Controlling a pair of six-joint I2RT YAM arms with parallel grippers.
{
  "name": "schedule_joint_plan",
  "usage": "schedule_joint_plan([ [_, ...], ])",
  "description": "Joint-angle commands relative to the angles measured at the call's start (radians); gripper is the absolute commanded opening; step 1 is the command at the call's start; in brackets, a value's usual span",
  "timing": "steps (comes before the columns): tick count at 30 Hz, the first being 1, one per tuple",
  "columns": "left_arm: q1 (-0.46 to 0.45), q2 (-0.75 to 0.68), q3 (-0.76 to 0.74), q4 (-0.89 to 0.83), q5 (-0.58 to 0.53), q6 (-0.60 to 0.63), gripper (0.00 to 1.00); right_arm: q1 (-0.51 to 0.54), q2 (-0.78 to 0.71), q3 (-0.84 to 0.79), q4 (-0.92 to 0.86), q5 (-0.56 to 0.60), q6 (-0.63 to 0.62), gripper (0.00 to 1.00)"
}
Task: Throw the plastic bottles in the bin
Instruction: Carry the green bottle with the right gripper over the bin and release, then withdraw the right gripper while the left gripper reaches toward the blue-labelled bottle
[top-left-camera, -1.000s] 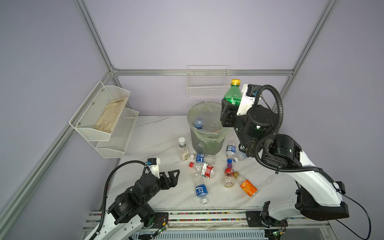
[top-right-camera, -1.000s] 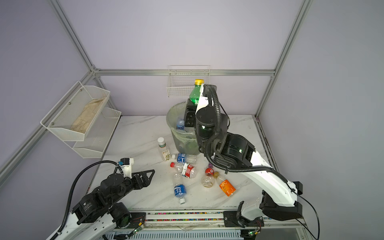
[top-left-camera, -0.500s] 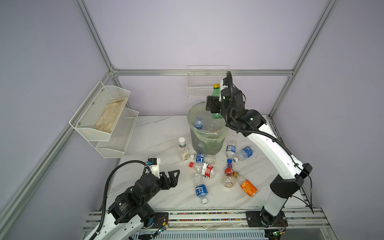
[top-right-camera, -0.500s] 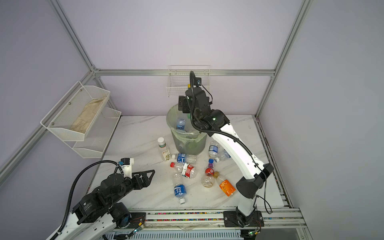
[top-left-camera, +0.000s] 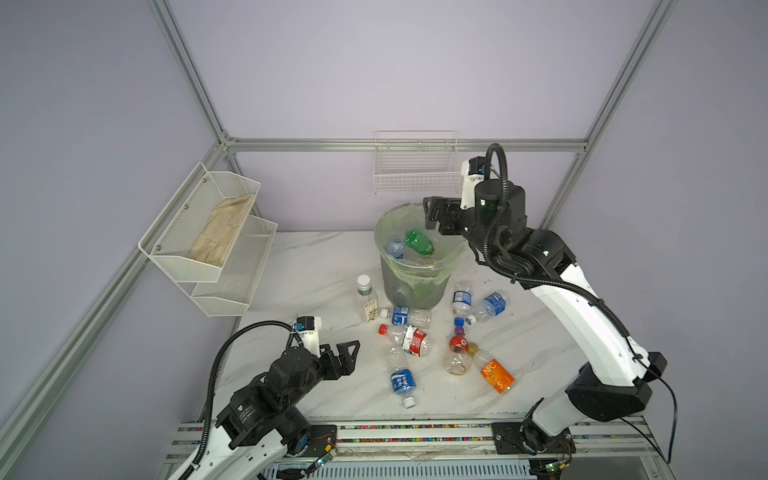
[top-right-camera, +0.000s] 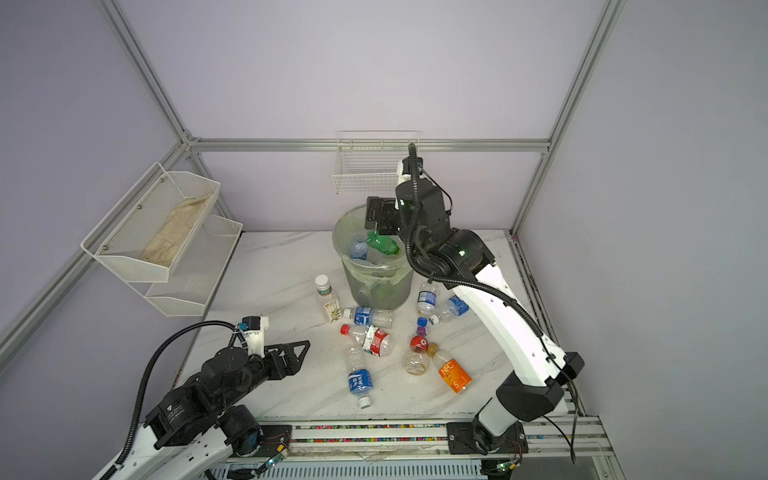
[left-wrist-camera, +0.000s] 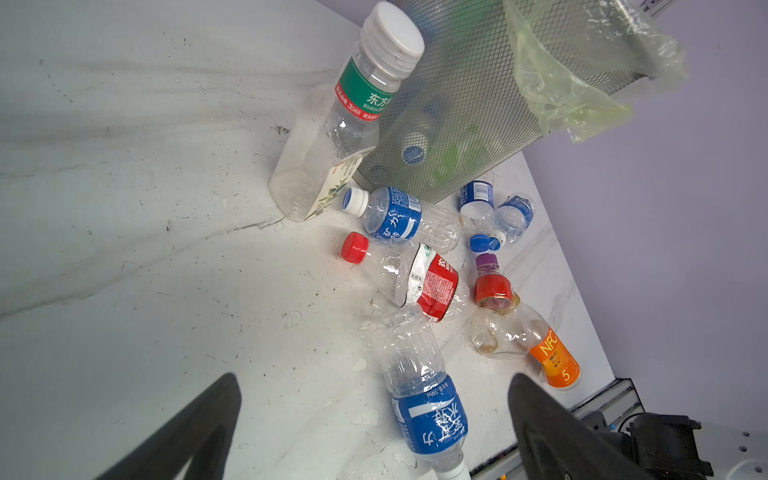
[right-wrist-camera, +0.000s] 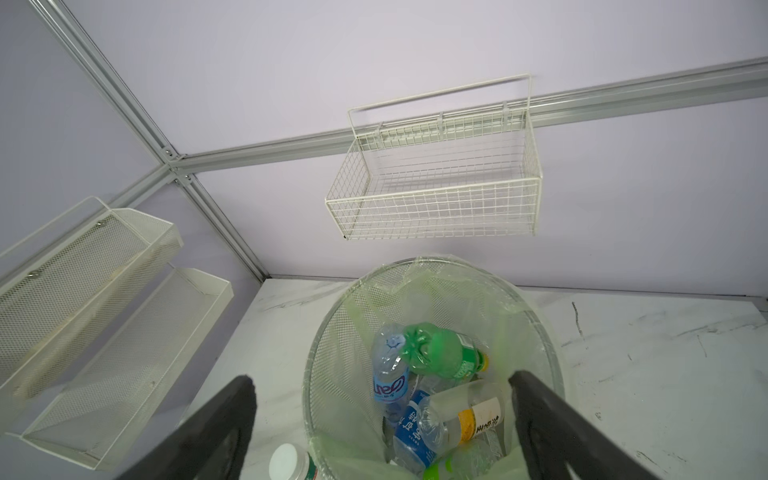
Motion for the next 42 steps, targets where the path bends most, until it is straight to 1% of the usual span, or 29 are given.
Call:
schedule_joint_plan([
  [1, -0.006, -0.003, -0.03, 0.012, 0.038, -0.014, 0.97, 0.0, -0.064, -0.111, 0.051, -0.018, 0.043, 0.98],
  [5, -0.009, 0.008, -0.047, 0.014, 0.072, -0.043, 0.97, 0.0, -0.192, -0.27, 0.108, -0.047, 0.08, 0.98],
  [10, -0.045, 0.057, -0.075, 0.027, 0.092, -0.075, 0.96, 0.0, -0.299, -0.44, 0.13, -0.035, 0.112, 0.97],
  [13, -0.107, 0.096, -0.088, 0.046, 0.059, -0.098, 0.96, 0.0, -0.364, -0.543, 0.157, -0.041, 0.129, 0.98],
  [16, -0.194, 0.139, -0.1, 0.076, 0.003, -0.125, 0.96, 0.0, -0.418, -0.615, 0.165, -0.041, 0.139, 0.98],
  [19, -0.268, 0.193, -0.116, 0.123, -0.032, -0.15, 0.96, 0.0, -0.457, -0.658, 0.152, -0.036, 0.158, 0.97],
  [22, -0.31, 0.277, -0.129, 0.18, -0.038, -0.174, 0.97, 0.0, -0.481, -0.696, 0.142, -0.036, 0.178, 0.98],
  [26, -0.365, 0.401, -0.109, 0.229, -0.079, -0.207, 0.97, 0.0, -0.506, -0.752, 0.139, -0.035, 0.207, 0.98],
  [29, -0.387, 0.477, -0.091, 0.277, -0.093, -0.225, 0.97, 0.0, -0.525, -0.8, 0.145, -0.042, 0.221, 0.97],
  [34, -0.4, 0.583, -0.074, 0.363, -0.091, -0.252, 0.96, 0.0, -0.561, -0.863, 0.151, -0.052, 0.247, 0.98],
  [42, -0.423, 0.735, -0.004, 0.42, -0.091, -0.255, 0.96, 0.0, -0.597, -0.886, 0.132, -0.051, 0.273, 0.97],
])
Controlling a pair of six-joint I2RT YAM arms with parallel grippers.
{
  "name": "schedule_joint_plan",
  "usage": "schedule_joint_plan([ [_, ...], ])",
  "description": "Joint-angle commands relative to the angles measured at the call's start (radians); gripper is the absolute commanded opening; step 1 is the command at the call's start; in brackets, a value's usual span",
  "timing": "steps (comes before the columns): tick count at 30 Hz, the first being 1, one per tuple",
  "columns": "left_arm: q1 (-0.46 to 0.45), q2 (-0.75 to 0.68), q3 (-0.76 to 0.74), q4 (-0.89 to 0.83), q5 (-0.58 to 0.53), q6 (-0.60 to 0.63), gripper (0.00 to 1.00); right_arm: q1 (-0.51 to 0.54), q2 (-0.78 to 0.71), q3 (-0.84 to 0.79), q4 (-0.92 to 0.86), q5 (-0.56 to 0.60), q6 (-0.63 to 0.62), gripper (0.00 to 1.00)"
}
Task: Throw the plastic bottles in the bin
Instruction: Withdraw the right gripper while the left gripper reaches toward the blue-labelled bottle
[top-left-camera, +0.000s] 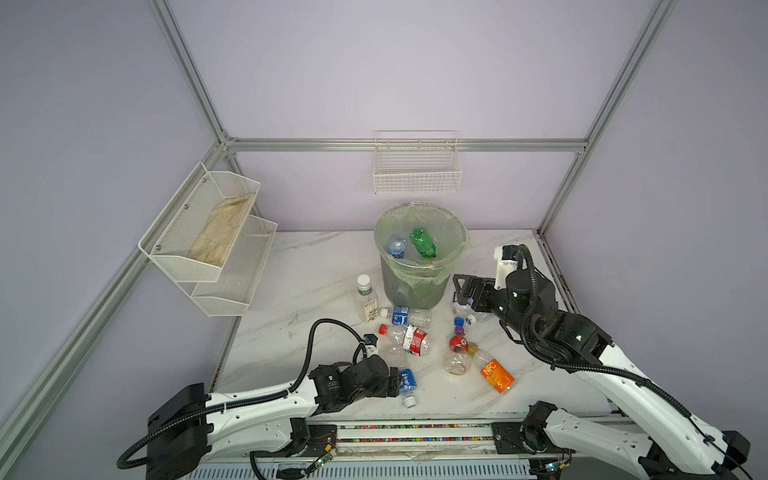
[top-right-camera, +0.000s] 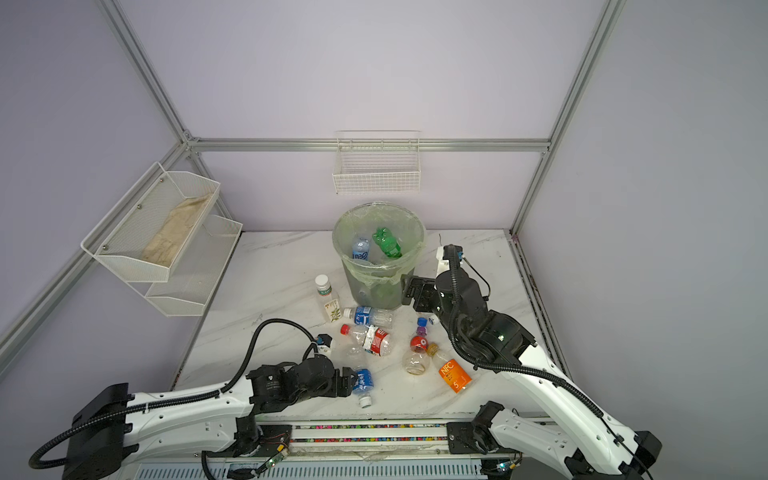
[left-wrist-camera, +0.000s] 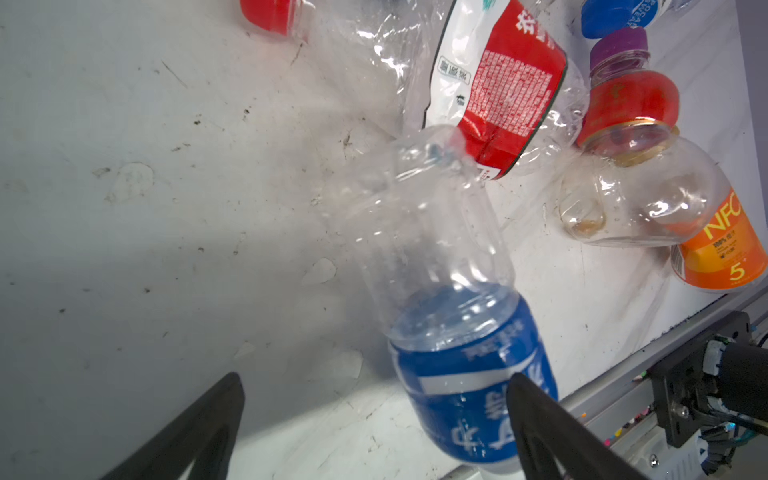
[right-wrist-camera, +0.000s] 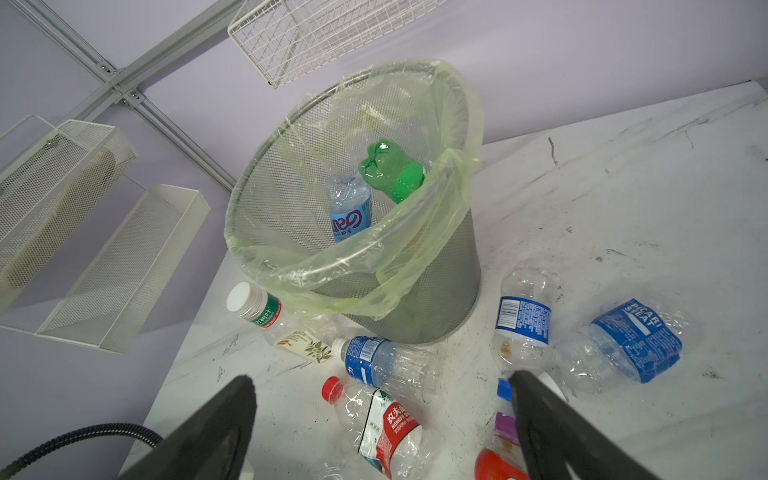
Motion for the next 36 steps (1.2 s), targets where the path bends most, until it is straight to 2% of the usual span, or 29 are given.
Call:
schedule_joint_plan([
  [1, -0.011, 0.046, 0.088, 0.052, -0.021, -0.012, 0.96, 0.0, -0.026, -0.007, -0.006, 0.005, 0.029, 0.98],
  [14, -0.022, 0.185, 0.147, 0.107, -0.02, -0.018, 0.94, 0.0, -0.085, -0.039, -0.033, 0.027, 0.032, 0.98],
  [27, -0.022, 0.336, 0.165, 0.217, 0.028, -0.021, 0.9, 0.0, -0.114, -0.051, -0.059, 0.042, 0.033, 0.98],
  [31, -0.022, 0.335, 0.161, 0.215, 0.024, -0.03, 0.82, 0.0, -0.122, -0.06, -0.064, 0.046, 0.036, 0.97],
  [33, -0.022, 0.315, 0.152, 0.209, 0.009, -0.036, 0.71, 0.0, -0.127, -0.066, -0.064, 0.047, 0.038, 0.98],
  [36, -0.022, 0.271, 0.136, 0.181, -0.034, -0.055, 0.5, 0.0, -0.13, -0.073, -0.065, 0.048, 0.041, 0.98],
])
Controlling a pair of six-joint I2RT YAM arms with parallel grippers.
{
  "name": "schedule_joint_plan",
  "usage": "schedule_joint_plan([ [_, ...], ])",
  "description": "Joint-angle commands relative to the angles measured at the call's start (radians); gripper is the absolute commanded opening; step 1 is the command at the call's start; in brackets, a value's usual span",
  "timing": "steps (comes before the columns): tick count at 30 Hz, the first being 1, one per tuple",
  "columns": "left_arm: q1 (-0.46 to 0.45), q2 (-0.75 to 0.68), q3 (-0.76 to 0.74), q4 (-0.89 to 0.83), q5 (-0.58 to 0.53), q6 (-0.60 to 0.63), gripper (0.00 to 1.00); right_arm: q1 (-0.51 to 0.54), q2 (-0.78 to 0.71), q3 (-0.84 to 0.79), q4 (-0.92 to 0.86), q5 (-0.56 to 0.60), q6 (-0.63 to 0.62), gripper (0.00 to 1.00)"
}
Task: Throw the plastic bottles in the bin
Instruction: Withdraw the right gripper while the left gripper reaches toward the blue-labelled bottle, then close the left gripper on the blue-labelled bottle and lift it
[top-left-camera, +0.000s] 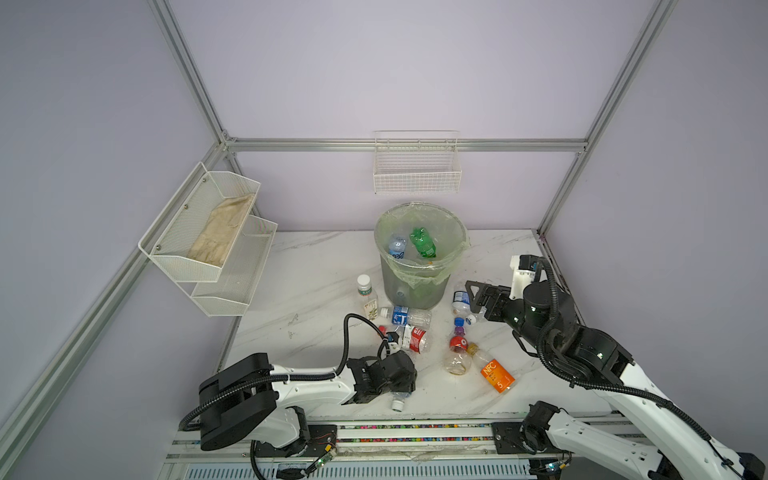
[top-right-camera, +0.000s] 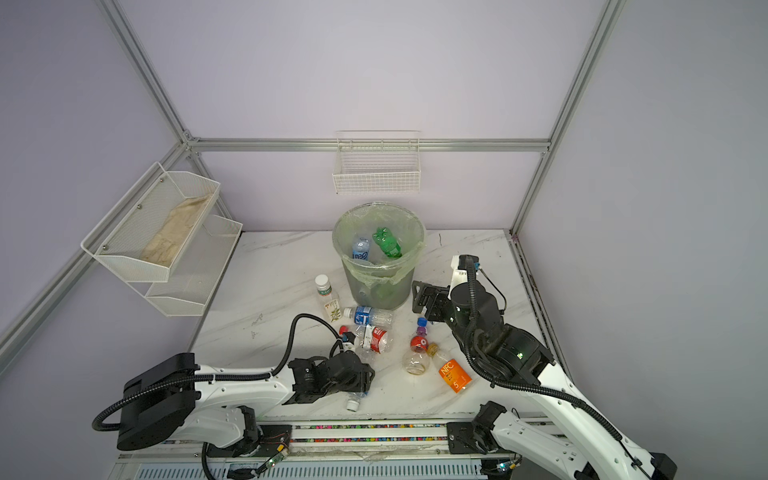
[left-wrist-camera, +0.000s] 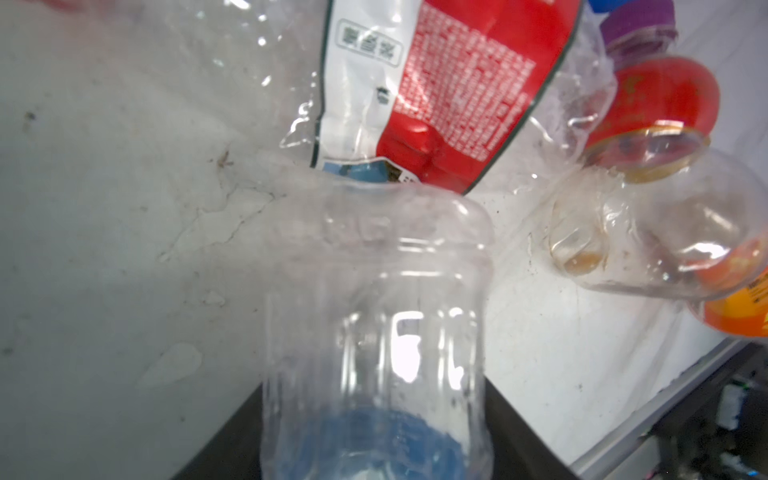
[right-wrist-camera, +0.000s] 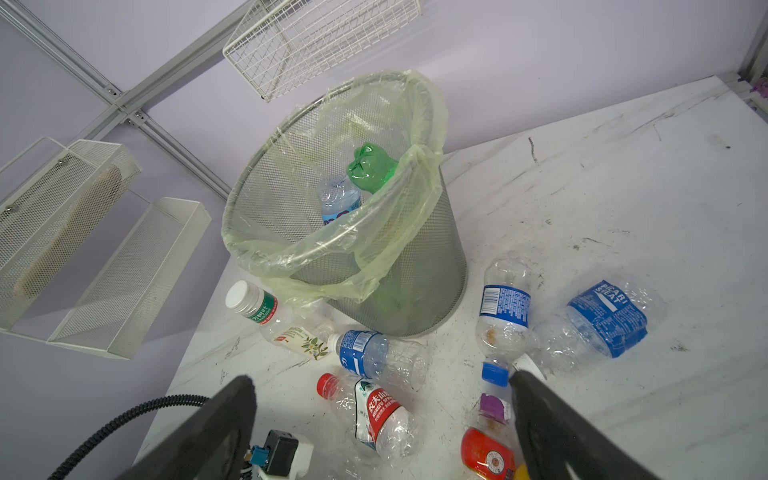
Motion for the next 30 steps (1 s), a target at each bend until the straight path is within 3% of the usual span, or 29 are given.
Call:
schedule_joint_plan([
  [1, -0.004, -0.065, 0.027, -0.028, -0.057, -0.028, 0.45, 0.0, -0.015, -0.015, -0.019, 0.02, 0.018, 0.98],
  [6, -0.004, -0.174, 0.011, -0.104, -0.13, -0.042, 0.31, 0.0, -0.024, -0.027, -0.02, 0.019, 0.026, 0.97],
  [14, -0.004, -0.418, -0.015, -0.169, -0.243, -0.008, 0.18, 0.0, -0.05, -0.064, -0.024, 0.014, 0.047, 0.98],
  [23, -0.003, -0.661, 0.089, -0.383, -0.405, 0.148, 0.08, 0.0, -0.084, -0.132, -0.035, -0.001, 0.086, 0.98],
  [30, -0.002, -0.816, 0.14, -0.405, -0.468, 0.252, 0.02, 0.0, -0.102, -0.17, -0.022, -0.008, 0.098, 0.97],
])
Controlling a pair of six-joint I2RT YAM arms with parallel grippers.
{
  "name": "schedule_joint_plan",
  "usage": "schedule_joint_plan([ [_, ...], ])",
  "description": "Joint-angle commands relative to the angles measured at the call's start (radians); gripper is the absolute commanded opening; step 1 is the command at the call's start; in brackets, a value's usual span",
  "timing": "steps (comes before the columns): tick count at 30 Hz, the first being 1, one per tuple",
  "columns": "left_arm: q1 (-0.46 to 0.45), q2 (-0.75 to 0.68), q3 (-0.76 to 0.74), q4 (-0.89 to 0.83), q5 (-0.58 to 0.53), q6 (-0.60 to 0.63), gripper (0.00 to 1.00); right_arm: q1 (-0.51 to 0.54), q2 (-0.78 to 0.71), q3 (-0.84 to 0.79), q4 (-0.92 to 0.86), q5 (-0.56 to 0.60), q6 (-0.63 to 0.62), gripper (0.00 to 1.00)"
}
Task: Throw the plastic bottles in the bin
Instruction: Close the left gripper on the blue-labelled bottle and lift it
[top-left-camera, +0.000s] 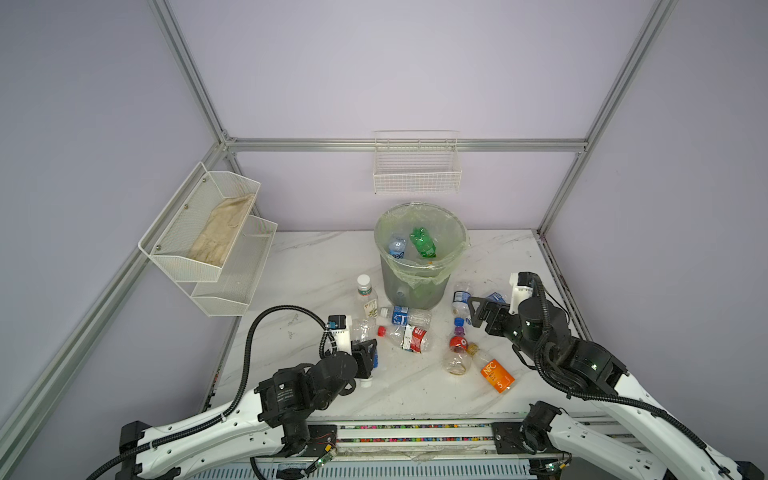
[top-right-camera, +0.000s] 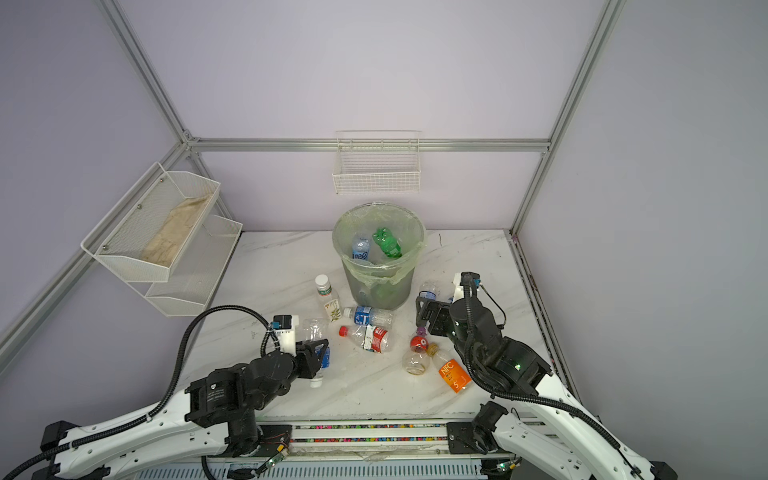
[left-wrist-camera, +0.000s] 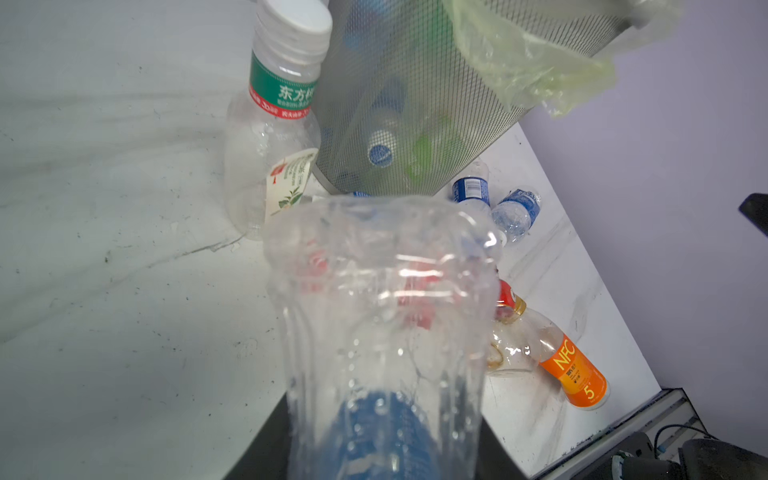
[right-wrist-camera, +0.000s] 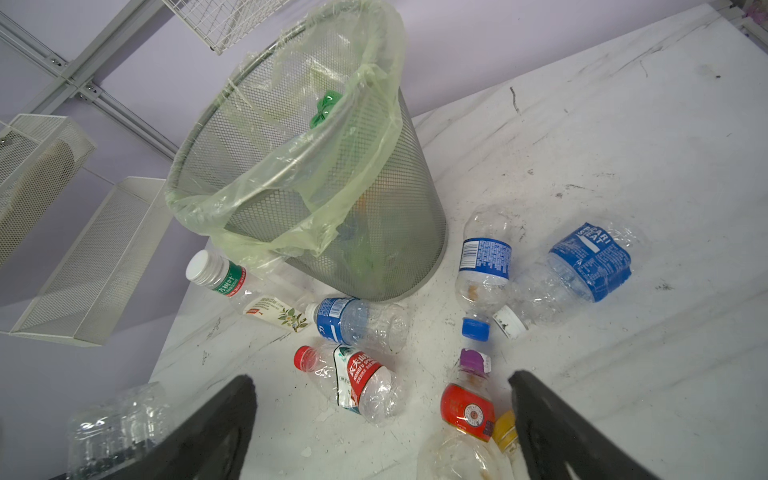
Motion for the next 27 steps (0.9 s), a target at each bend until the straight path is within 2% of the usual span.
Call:
schedule_joint_plan([
  [1, -0.003, -0.058, 0.118, -0.005, -0.08, 0.089, 0.0, 0.0, -0.012, -0.014, -0.014, -0.004, 0.029, 0.97],
  [12, -0.003, -0.111, 0.179, 0.129, -0.079, 0.29, 0.0, 0.0, -0.04, -0.072, -0.01, -0.04, 0.068, 0.97],
  [27, 0.0, 0.09, 0.357, 0.38, -0.102, 0.626, 0.0, 0.0, -0.069, -0.113, -0.032, -0.061, 0.097, 0.97],
])
